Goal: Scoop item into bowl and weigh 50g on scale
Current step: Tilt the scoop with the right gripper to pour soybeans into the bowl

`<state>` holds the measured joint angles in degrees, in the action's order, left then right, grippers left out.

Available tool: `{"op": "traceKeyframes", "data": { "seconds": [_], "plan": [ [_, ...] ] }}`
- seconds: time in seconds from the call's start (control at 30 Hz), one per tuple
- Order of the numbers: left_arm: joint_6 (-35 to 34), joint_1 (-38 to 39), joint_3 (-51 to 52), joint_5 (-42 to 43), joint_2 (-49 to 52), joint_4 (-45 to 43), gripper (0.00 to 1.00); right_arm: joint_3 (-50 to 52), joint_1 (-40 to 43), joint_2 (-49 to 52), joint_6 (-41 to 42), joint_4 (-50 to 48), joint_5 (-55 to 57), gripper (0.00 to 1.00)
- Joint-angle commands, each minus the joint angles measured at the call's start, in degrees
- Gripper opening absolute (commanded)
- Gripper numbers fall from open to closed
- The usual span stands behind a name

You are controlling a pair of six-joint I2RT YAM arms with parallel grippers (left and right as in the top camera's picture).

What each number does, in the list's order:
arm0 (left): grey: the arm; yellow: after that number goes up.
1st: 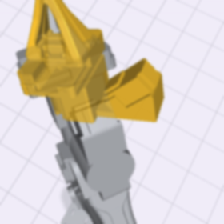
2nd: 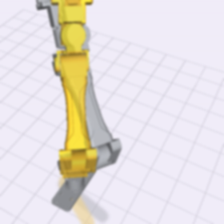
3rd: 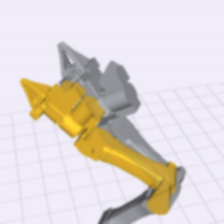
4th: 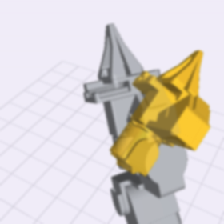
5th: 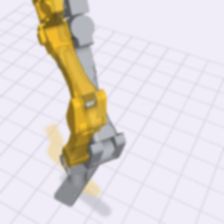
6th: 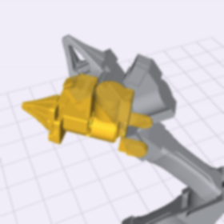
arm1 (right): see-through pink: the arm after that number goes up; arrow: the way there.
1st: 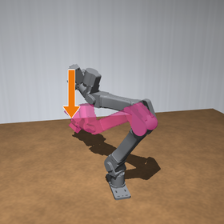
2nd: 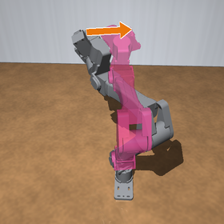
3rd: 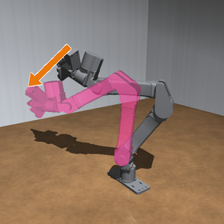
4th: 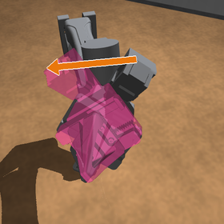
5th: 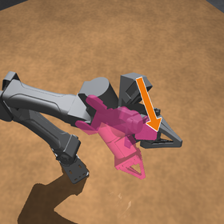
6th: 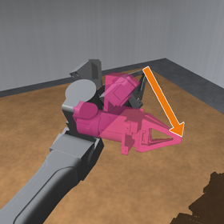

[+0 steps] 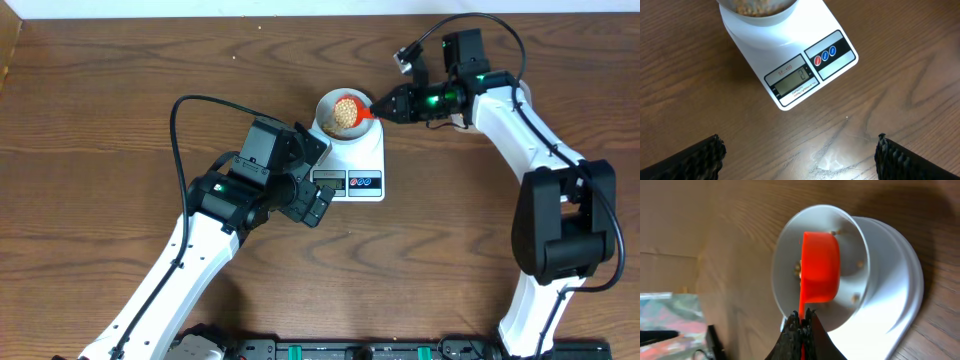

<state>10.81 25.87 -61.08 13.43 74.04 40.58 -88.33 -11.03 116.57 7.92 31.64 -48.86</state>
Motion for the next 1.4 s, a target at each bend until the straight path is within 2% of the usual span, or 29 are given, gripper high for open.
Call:
{"op": "traceKeyframes", "data": {
  "seconds": [0.0,1.37],
  "plan": [
    [1.0,-0.3,-0.1,0.5,0.1,0.0,0.98,-0.2,-1.1,-2.9,-3.1,0.8,4.0,0.01],
    [1.0,-0.3,-0.1,0.5,0.1,0.0,0.98,-1.0,-1.4,-7.6,-8.9,-1.4,4.4,0.01]
  ]
}}
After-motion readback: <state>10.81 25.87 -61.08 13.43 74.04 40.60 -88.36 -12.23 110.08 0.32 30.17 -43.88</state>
